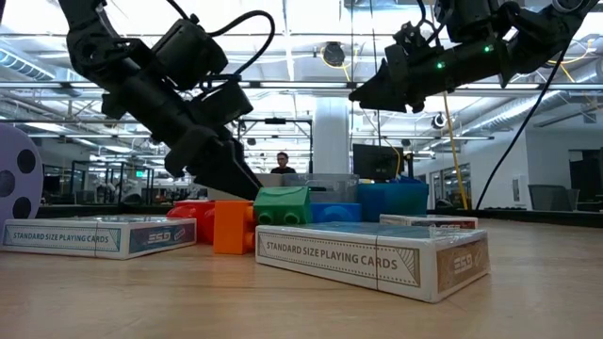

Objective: Pick & Place Toys
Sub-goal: Put the green game piece into the blue bin

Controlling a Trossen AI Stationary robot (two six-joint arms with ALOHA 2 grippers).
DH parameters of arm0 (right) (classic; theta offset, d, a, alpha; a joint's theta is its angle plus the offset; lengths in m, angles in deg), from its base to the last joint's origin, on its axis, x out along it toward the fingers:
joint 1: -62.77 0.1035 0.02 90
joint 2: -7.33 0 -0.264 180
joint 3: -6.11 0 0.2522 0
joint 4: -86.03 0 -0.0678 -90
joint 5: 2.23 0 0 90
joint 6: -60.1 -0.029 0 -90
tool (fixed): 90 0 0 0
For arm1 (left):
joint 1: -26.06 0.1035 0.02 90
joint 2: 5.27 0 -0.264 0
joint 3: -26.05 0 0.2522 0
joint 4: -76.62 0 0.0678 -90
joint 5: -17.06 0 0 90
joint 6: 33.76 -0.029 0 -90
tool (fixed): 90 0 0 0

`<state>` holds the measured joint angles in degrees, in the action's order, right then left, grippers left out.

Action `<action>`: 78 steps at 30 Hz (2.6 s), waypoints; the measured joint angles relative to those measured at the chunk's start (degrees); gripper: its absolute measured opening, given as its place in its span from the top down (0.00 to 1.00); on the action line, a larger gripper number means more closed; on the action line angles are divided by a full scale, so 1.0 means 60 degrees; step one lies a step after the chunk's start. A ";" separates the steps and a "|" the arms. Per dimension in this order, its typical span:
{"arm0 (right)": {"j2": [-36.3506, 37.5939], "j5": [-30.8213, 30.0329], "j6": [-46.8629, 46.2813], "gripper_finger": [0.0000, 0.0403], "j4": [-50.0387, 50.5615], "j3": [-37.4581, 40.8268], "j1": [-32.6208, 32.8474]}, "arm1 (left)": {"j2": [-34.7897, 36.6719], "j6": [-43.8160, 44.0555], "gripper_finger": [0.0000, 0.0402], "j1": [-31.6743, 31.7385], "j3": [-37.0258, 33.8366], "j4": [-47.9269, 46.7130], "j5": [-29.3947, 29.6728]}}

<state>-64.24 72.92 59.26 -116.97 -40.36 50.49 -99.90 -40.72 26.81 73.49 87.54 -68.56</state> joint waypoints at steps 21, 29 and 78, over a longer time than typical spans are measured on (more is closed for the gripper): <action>0.0000 0.0002 0.0000 0.40 0.0057 0.0000 0.0000 | 0.0241 0.0046 0.37 -0.0354 0.0091 -0.0307 -0.1527; 0.0000 0.0001 0.0000 0.40 0.0048 0.0000 0.0000 | 0.0249 -0.0320 0.36 -0.0490 0.0093 -0.0022 -0.0408; -0.0004 0.0004 -0.0175 0.40 0.0132 0.0004 -0.0002 | 0.0112 0.2942 0.36 0.0614 0.0403 -0.1844 0.0847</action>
<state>-64.26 72.94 58.21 -116.18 -40.34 50.48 -99.23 -23.07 30.50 75.91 76.48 -63.47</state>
